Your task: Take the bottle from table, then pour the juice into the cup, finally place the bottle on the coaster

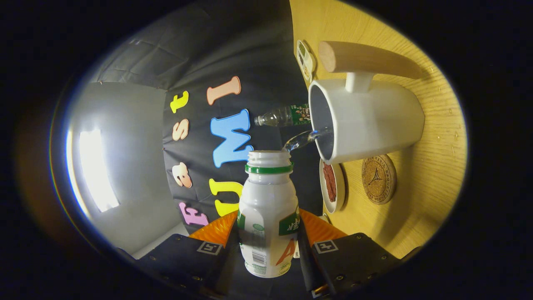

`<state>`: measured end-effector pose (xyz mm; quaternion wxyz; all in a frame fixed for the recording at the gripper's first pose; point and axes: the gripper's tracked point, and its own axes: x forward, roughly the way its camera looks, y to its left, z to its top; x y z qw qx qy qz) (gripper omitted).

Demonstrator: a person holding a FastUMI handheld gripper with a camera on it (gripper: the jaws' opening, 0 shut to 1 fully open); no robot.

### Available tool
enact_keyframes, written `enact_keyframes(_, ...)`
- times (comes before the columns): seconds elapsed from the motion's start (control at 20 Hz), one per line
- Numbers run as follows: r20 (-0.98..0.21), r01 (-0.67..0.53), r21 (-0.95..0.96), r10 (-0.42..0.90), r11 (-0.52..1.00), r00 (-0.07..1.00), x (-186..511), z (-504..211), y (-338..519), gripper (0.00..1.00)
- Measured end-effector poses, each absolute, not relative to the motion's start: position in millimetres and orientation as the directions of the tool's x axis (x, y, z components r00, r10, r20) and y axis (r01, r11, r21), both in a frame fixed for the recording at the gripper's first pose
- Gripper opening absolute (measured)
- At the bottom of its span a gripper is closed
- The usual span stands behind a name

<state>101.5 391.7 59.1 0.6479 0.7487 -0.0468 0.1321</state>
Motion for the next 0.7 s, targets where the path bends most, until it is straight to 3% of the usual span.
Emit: enact_keyframes(0.7,0.278,-0.262,0.947,0.070,-0.184,0.958,102.9,59.3,388.3,0.65)
